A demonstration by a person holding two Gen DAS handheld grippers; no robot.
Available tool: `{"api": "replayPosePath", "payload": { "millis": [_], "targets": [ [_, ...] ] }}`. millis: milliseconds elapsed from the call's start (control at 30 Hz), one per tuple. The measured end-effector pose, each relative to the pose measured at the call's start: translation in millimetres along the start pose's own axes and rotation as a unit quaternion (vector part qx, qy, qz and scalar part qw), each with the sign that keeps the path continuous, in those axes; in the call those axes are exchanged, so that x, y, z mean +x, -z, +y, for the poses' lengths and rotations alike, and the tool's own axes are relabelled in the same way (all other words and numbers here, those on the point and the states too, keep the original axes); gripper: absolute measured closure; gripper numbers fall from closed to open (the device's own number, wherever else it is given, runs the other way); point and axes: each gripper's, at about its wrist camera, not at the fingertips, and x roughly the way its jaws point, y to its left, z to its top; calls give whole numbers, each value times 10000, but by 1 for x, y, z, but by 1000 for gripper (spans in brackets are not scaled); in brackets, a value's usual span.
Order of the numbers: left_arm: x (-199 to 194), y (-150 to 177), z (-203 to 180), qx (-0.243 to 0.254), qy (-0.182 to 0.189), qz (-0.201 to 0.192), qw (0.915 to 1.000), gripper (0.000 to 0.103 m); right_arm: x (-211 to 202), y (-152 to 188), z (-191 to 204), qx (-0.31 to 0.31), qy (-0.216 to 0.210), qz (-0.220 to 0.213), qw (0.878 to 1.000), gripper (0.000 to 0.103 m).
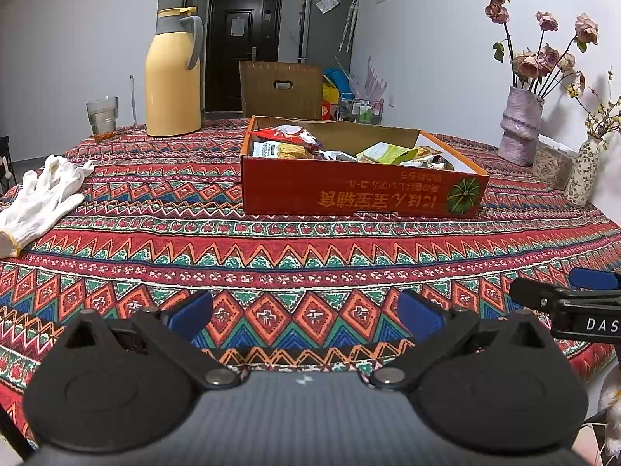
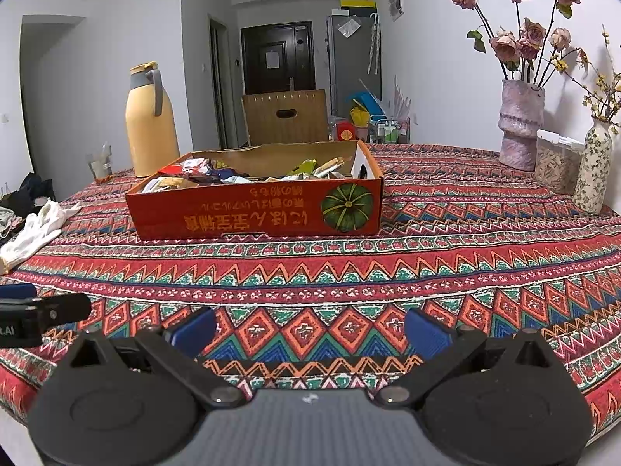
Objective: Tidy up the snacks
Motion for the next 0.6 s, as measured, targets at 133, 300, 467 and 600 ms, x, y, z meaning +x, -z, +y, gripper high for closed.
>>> {"api": "replayPosePath", "payload": {
  "millis": [133, 300, 467, 600],
  "targets": [
    [1, 1, 0, 0, 5, 3, 10000, 0, 1, 1, 1, 4, -3, 9, 10000, 0],
    [1, 1, 0, -2, 13, 6, 10000, 0, 2, 1, 1, 7, 2, 24, 10000, 0],
    [2, 3, -1, -5, 17, 16, 10000, 0, 3, 2, 1, 4, 0, 38, 10000, 0],
    [2, 3, -2, -3, 18, 18, 10000, 0, 4, 2, 1, 6, 2, 42, 10000, 0]
  ]
}}
